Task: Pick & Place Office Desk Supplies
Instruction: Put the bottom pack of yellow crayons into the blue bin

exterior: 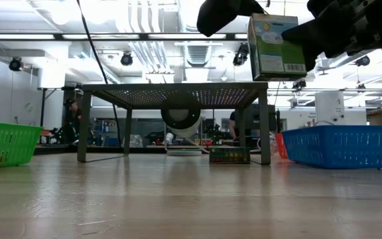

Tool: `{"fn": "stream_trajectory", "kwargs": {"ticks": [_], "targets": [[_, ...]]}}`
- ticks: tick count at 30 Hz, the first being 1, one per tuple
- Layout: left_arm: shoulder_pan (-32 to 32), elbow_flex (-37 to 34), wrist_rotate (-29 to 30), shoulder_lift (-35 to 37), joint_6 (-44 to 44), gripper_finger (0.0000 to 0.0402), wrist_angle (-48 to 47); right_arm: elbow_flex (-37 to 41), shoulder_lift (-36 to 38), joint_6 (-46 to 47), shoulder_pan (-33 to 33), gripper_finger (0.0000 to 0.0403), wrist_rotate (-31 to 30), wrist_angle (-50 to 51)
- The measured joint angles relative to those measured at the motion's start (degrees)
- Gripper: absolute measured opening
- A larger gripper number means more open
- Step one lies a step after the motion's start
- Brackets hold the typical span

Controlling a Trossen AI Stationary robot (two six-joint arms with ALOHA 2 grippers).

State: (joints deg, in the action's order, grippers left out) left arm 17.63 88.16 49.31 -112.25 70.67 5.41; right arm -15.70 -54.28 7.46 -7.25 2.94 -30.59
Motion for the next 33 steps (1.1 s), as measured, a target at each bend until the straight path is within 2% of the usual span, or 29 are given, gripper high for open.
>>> {"fn": "stream_trajectory", "kwargs": {"ticks": [9,17,23,28,33], "targets": [[-0.5,0.0,8.8,0.0,4.9,0.0209,6.5,0.0,0.0,0.4,0.0,0.0080,0.0,0.2],[-0.7,0.0,21.0,1.4,7.8,0.0209,9.0,0.0,2.7,6.8,0.0,0.0073,0.0,0.2],[-0.7,0.0,30.3,3.0,2.5,0.0209,8.7,0.0,8.0,11.6,0.0,0.0076,0.7,1.5],[-0.7,0.0,33.1,5.3,-4.0,0.0209,8.1,0.0,12.7,15.4,0.0,0.0083,1.6,5.6],[-1.0,0.0,34.3,7.5,-6.0,0.0209,7.9,0.0,17.8,20.1,0.0,0.0072,1.6,8.2]]}}
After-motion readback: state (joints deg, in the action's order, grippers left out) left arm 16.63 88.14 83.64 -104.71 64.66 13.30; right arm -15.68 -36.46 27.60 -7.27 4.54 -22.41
